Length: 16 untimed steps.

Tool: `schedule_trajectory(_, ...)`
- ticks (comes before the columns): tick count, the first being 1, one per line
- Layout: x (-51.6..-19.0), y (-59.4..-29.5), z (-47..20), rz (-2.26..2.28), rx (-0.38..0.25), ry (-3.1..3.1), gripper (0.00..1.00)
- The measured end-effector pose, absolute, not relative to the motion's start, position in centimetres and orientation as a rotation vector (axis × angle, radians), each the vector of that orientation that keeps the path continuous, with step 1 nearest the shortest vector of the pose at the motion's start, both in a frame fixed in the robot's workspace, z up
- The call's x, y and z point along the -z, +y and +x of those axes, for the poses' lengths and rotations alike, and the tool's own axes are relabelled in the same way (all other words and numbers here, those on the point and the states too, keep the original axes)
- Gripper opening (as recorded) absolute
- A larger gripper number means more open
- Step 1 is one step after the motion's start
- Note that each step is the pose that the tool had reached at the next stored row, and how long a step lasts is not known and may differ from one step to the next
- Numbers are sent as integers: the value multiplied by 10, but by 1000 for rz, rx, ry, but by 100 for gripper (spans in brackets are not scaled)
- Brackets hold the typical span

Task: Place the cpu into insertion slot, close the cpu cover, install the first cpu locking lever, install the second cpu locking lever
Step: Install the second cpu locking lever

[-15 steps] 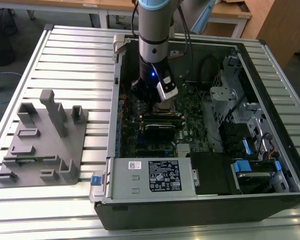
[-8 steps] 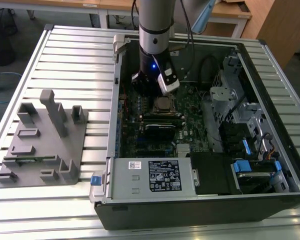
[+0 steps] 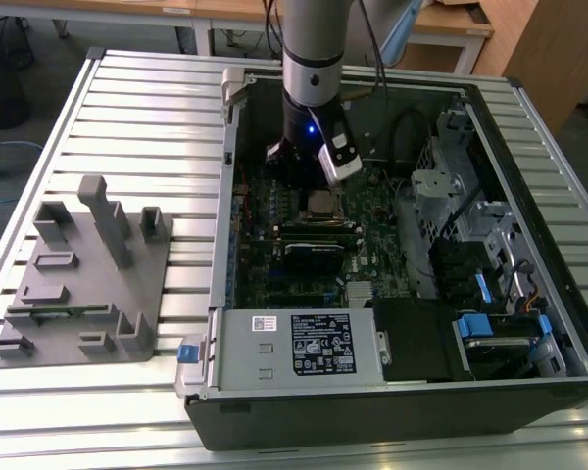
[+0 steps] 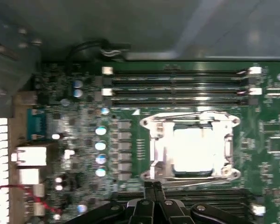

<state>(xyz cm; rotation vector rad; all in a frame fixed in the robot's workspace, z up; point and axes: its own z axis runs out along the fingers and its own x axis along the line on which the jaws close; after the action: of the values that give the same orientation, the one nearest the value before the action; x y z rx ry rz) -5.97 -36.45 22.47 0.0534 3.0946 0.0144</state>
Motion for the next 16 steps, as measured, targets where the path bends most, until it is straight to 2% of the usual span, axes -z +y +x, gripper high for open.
schedule_trajectory(9, -223, -364, -27, 53, -14, 3095, 11)
schedule_trajectory(16, -222, -348, -26, 53, -14, 3095, 11)
